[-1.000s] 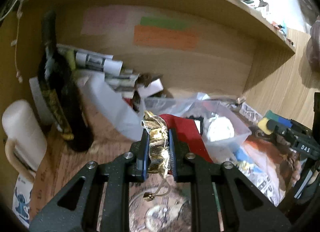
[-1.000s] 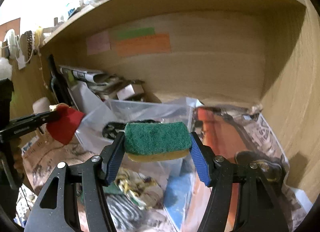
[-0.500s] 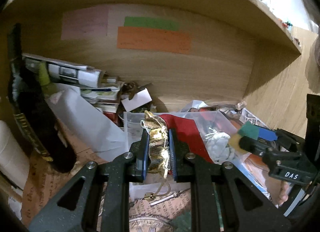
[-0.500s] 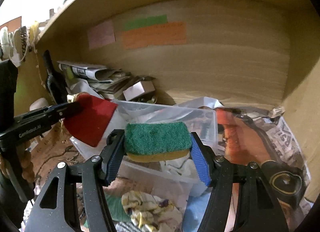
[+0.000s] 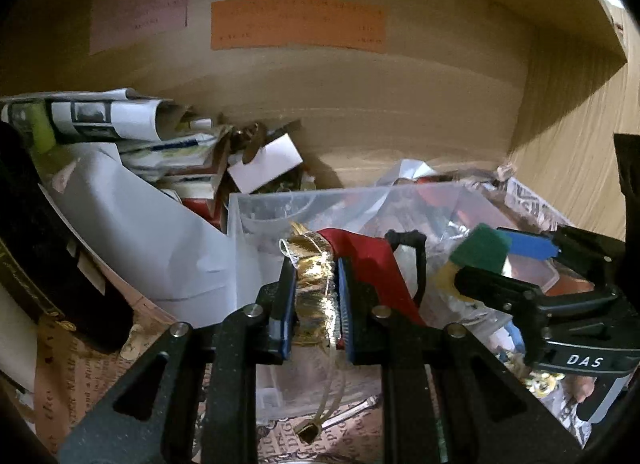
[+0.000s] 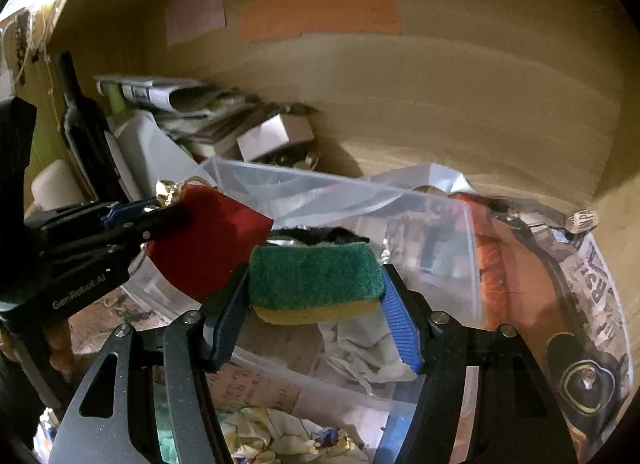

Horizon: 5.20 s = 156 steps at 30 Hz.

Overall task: Organize soft objects
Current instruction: 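Carry the sponge and tinsel into the clear box and open both grippers, then grasp the beaded bracelet with the left gripper while the right gripper grasps the yellow patterned cloth, then carry the bracelet and cloth into the clear box and open both grippers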

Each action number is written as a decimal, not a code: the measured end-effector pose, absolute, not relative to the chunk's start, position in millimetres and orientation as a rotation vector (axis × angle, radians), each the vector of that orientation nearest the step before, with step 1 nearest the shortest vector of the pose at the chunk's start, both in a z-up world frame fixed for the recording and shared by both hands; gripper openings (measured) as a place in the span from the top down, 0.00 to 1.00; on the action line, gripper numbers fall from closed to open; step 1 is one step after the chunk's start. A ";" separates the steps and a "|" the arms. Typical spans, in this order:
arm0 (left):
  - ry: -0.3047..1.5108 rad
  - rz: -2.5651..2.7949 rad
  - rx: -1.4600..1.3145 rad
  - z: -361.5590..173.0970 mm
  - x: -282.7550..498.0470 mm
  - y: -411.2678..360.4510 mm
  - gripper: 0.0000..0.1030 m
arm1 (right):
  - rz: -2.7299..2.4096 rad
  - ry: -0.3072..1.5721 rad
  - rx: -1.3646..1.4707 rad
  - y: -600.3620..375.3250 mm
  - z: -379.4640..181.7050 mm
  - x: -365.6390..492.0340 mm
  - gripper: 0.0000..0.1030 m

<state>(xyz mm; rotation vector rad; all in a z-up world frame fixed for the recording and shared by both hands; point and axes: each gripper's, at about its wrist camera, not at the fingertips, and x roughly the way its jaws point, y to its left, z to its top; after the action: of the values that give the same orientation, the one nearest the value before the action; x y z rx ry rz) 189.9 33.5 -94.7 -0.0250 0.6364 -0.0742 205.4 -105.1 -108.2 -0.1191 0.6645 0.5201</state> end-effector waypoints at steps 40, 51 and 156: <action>0.700 -0.145 -0.100 -99.3 83.3 36.8 0.08 | 0.497 0.574 -0.087 -155.1 -96.9 108.0 0.13; 0.825 -0.169 -0.146 -139.5 62.0 20.8 0.08 | 0.471 0.681 -0.034 -172.8 -133.0 95.4 0.13; 0.662 -0.190 -0.104 -84.6 180.0 20.5 0.40 | 0.499 0.620 -0.047 -126.9 -99.0 196.1 0.42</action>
<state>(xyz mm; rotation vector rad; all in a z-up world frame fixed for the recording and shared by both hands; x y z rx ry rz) 180.0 20.5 -84.6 -0.1036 0.6621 -0.1904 196.1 -126.9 -99.0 -0.0468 0.6203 0.4993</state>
